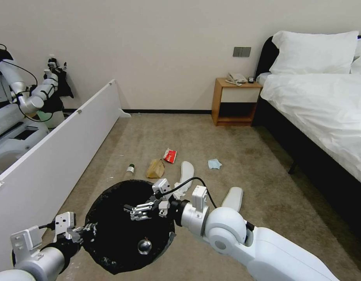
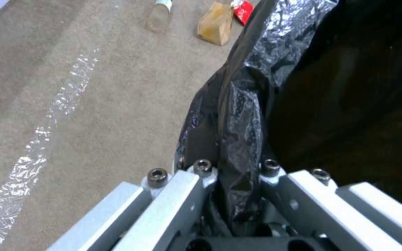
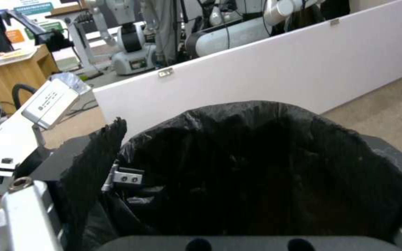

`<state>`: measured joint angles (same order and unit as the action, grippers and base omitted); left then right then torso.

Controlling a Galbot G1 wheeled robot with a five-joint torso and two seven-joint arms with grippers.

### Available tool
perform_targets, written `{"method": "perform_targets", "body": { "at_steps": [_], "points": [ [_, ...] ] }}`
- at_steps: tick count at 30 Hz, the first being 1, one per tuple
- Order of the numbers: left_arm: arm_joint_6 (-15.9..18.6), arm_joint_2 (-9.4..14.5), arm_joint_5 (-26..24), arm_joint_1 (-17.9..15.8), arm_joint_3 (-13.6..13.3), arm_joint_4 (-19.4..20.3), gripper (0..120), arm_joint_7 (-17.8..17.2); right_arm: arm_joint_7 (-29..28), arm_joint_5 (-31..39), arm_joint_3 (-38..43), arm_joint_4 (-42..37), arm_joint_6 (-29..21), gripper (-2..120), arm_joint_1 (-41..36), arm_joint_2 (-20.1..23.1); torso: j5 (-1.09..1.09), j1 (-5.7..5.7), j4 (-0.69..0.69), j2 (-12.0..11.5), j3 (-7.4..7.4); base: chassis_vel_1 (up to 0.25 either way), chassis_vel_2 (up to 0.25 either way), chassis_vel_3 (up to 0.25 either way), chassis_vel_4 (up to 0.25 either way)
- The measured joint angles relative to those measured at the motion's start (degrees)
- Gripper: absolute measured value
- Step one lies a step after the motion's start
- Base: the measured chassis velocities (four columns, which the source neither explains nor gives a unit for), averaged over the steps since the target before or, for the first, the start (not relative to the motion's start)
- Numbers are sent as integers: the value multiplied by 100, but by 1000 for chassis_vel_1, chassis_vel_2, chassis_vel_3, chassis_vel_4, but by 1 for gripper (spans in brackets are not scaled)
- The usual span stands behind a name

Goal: Pick up the trash bin, then pick up the garbage from the floor and place it into the trash bin.

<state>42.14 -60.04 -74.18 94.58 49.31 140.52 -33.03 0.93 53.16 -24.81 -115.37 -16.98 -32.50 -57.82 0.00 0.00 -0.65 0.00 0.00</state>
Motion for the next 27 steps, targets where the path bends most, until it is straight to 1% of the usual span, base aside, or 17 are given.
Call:
{"method": "perform_targets", "body": {
  "at_steps": [8, 11, 13, 14, 16, 17, 19, 20, 21, 22, 24, 25, 27],
  "points": [
    [0, 0, 13, 7, 8, -16, 3, -1, 7, 5, -4, -18, 23, 100, 14, -12, 0, 0, 0, 0, 0, 0, 0, 0, 0],
    [0, 1, 42, 8, 19, -33, 3, -1, 63, 9, 32, -82, 175, 100, 21, -35, 0, 0, 0, 0, 0, 0, 0, 0, 0],
    [0, -34, 9, -14, 98, -65, 3, -8, 107, -5, 165, -168, 636, 100, 66, -78, 0, 0, 0, 0, 0, 0, 0, 0, 0],
    [0, -34, 9, -14, 98, -65, 3, -8, 107, -5, 165, -168, 636, 100, 66, -78, 0, 0, 0, 0, 0, 0, 0, 0, 0],
    [1, -76, -101, -44, 244, -87, 3, -32, 20, -21, 465, -169, 932, 100, 103, -134, 0, 0, 1, 0, 0, 0, 0, 0, 0],
    [1, -76, -101, -44, 244, -87, 3, -32, 20, -21, 465, -169, 932, 100, 103, -134, 0, 0, 1, 0, 0, 0, 0, 0, 0],
    [0, -64, -149, -45, 442, -118, 3, -7, -128, -19, 1087, -149, 997, 100, 13, -65, 0, 0, 3, 0, 0, 0, 0, 0, 0],
    [0, -64, -149, -45, 442, -118, 3, -7, -128, -19, 1087, -149, 997, 100, 13, -65, 0, 0, 3, 0, 0, 0, 0, 0, 0],
    [0, -62, -129, -63, 511, -151, 3, 28, -150, -41, 1384, -136, 1103, 100, -138, 27, 0, 0, 2, 1, 0, 0, 0, 0, 0],
    [0, -62, -129, -63, 511, -151, 3, 28, -150, -41, 1384, -136, 1103, 100, -138, 27, 0, 0, 2, 1, 0, 0, 0, 0, 0],
    [0, -71, 46, -124, 641, -315, 3, 159, -281, -92, 2306, -125, 1334, 100, -788, 373, 0, 0, -2, 1, 0, 0, 0, 0, 0],
    [0, -71, 46, -124, 641, -315, 3, 159, -281, -92, 2306, -125, 1334, 100, -788, 373, 0, 0, -2, 1, 0, 0, 0, 0, 0],
    [0, -122, 326, -127, 714, -448, 3, 319, -413, -405, 3146, -242, 1288, 100, -1632, 577, 2, 0, -2, 1, 0, 0, 0, 0, 0]
  ]
}}
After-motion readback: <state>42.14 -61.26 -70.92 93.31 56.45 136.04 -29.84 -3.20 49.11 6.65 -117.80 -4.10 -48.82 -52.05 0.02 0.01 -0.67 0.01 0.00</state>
